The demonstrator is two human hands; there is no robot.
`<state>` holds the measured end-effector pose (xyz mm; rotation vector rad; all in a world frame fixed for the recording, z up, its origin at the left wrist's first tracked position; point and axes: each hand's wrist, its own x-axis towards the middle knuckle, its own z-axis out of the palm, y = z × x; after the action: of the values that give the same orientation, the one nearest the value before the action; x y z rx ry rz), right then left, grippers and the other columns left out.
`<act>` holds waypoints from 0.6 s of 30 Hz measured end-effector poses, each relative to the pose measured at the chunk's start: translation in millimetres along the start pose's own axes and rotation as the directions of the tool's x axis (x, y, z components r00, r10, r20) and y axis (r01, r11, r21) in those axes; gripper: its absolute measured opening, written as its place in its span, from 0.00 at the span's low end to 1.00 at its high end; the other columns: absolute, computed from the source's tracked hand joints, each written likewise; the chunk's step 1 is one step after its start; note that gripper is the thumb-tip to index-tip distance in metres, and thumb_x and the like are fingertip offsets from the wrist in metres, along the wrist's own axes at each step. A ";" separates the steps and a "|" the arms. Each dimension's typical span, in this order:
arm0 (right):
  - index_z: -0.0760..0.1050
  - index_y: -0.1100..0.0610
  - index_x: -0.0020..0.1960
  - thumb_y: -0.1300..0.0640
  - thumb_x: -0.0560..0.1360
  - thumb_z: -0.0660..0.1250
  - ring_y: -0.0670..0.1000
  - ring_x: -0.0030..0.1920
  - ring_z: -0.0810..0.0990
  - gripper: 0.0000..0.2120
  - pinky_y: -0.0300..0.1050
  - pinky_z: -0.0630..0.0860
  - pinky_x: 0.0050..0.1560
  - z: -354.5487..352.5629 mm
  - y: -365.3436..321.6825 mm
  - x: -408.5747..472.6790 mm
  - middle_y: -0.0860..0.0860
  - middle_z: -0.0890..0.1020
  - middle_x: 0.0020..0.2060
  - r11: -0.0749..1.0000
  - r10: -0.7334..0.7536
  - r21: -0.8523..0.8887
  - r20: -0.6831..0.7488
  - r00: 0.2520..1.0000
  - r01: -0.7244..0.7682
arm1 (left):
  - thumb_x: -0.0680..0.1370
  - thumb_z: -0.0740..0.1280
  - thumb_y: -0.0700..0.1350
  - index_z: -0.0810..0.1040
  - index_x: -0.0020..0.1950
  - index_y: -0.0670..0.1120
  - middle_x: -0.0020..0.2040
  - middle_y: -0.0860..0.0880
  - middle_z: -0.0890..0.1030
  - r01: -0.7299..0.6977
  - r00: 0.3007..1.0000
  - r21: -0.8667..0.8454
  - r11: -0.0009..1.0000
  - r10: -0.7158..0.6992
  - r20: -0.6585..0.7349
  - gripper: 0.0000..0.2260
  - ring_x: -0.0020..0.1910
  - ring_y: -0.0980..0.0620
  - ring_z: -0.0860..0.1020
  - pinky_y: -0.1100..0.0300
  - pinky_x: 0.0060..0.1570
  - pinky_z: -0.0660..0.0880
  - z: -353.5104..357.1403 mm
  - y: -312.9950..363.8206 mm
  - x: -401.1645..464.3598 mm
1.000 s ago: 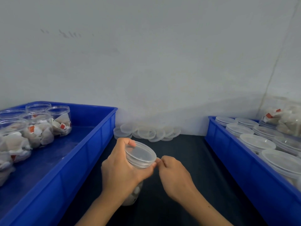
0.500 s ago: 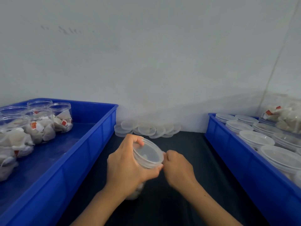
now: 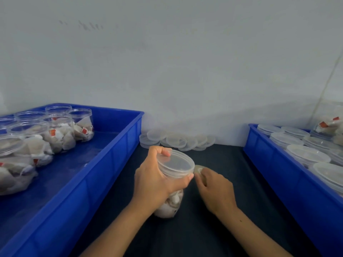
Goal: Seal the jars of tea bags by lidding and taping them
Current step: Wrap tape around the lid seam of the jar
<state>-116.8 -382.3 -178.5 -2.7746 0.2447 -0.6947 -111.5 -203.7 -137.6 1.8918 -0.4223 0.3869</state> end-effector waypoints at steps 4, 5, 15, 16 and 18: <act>0.69 0.54 0.42 0.46 0.82 0.53 0.50 0.42 0.73 0.16 0.44 0.67 0.43 5.6 -4.0 -4.2 0.47 0.74 0.39 0.992 -0.123 0.009 0.042 0.992 0.123 | 0.51 0.73 0.68 0.66 0.49 0.65 0.53 0.63 0.78 0.008 1.000 -0.032 0.999 -0.008 -0.002 0.30 0.53 0.63 0.76 0.52 0.55 0.77 0.8 -5.1 1.6; 0.71 0.54 0.48 0.45 0.82 0.52 0.51 0.48 0.73 0.16 0.45 0.67 0.50 8.1 -5.8 -6.8 0.48 0.75 0.46 0.989 -0.131 -0.048 0.104 0.986 0.137 | 0.51 0.74 0.68 0.66 0.48 0.65 0.53 0.63 0.79 0.007 1.000 -0.038 0.999 -0.007 -0.005 0.30 0.53 0.62 0.76 0.52 0.55 0.77 1.0 -6.1 2.5; 0.60 0.40 0.74 0.38 0.77 0.53 0.42 0.68 0.70 0.26 0.40 0.69 0.67 -38.6 -26.6 -16.0 0.42 0.70 0.70 0.365 -0.130 0.894 0.325 0.937 -0.260 | 0.51 0.77 0.69 0.70 0.49 0.57 0.49 0.57 0.80 0.050 0.999 -0.174 0.984 -0.046 0.023 0.33 0.48 0.58 0.79 0.60 0.46 0.76 -2.9 -0.9 9.2; 0.61 0.39 0.74 0.38 0.77 0.54 0.43 0.68 0.71 0.26 0.43 0.69 0.68 -45.3 -31.3 -18.2 0.42 0.71 0.70 0.316 -0.174 0.914 0.320 0.931 -0.255 | 0.51 0.78 0.68 0.71 0.50 0.57 0.48 0.55 0.80 0.062 0.998 -0.198 0.978 -0.053 0.046 0.34 0.47 0.58 0.80 0.61 0.44 0.76 -1.0 4.8 8.7; 0.63 0.38 0.73 0.41 0.78 0.56 0.44 0.67 0.73 0.23 0.44 0.71 0.67 -57.3 -38.5 -21.8 0.43 0.74 0.68 0.190 -0.181 0.943 0.307 0.934 -0.273 | 0.51 0.79 0.67 0.71 0.51 0.56 0.48 0.54 0.80 0.084 0.994 -0.245 0.966 -0.063 0.095 0.35 0.46 0.58 0.81 0.62 0.42 0.76 3.9 17.9 8.5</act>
<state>-159.7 -353.2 -127.9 -1.4809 -0.1837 -0.1285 -112.1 -214.2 -120.3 1.6770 -0.4359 0.1926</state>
